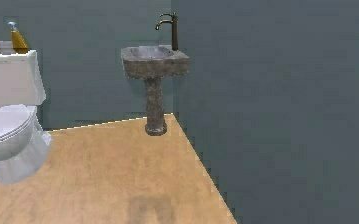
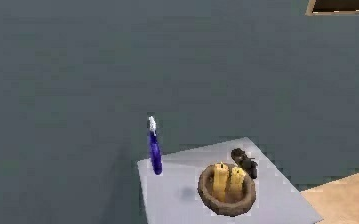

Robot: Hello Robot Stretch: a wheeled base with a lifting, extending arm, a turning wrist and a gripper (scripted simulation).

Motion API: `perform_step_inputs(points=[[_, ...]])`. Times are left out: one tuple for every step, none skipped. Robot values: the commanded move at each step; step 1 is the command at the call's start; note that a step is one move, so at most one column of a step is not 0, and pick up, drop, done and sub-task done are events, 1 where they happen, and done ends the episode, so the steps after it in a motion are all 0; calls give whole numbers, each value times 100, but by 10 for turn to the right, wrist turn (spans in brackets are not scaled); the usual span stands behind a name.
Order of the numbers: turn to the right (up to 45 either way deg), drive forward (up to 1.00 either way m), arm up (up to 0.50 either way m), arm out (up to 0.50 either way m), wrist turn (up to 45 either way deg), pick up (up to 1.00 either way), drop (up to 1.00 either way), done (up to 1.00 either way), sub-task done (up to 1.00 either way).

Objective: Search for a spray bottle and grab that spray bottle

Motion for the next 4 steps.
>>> perform_step_inputs(points=[[0, 0, 50, 0, 0, 0, 0, 0, 0], [0, 0, 38, 0, 0, 0, 0, 0, 0], [0, 0, 0, 24, 0, 0, 0, 0, 0], [0, 0, 0, 0, 450, 0, 0, 0, 0]])
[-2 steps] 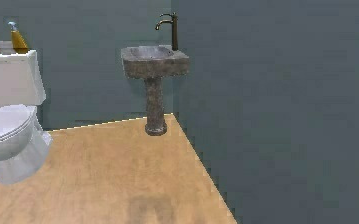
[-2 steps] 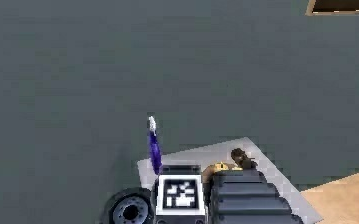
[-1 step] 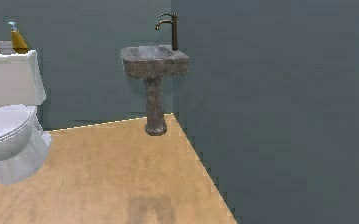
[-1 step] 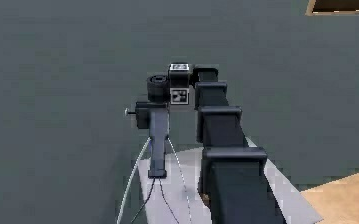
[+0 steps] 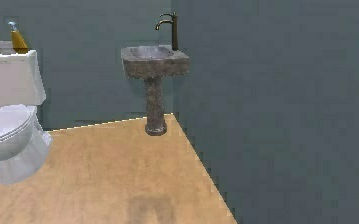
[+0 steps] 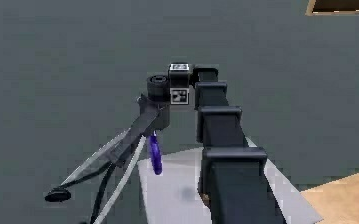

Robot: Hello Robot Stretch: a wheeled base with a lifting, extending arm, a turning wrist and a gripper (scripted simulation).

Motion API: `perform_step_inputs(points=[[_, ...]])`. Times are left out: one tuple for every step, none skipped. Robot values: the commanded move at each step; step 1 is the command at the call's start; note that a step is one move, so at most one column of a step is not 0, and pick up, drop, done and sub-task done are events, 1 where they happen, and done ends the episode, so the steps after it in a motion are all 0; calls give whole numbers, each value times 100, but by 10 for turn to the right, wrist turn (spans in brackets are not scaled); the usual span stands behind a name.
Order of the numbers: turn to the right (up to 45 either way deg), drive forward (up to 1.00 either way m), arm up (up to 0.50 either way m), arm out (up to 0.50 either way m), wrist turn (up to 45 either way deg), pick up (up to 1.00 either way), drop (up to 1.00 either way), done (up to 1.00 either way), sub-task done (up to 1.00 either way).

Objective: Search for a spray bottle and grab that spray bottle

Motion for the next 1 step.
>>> perform_step_inputs(points=[[0, 0, 0, 0, 450, 0, 0, 0, 0]])
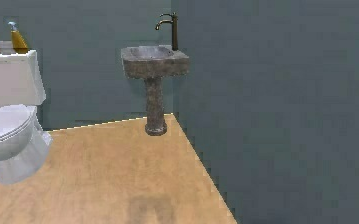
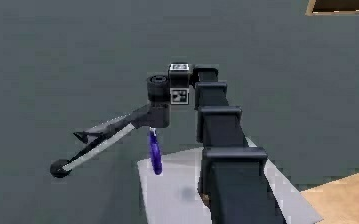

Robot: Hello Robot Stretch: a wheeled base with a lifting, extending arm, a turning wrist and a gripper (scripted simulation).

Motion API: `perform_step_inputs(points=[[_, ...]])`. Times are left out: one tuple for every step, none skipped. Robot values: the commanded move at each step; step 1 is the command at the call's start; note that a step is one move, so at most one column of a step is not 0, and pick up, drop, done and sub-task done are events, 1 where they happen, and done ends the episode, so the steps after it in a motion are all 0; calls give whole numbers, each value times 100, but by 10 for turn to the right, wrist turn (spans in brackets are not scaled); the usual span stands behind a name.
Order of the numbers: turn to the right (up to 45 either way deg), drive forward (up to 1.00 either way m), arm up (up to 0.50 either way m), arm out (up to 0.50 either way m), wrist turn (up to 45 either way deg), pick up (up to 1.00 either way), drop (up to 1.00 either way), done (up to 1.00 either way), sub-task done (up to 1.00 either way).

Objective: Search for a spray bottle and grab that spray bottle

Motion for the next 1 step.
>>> perform_step_inputs(points=[[0, 0, 0, 0, 450, 0, 0, 0, 0]])
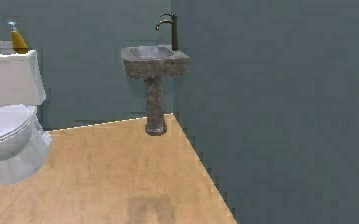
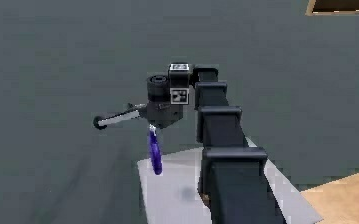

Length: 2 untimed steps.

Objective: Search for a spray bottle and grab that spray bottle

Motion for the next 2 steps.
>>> perform_step_inputs(points=[[0, 0, 0, 0, 270, 0, 0, 0, 0], [0, 0, -30, 0, 0, 0, 0, 0, 0]])
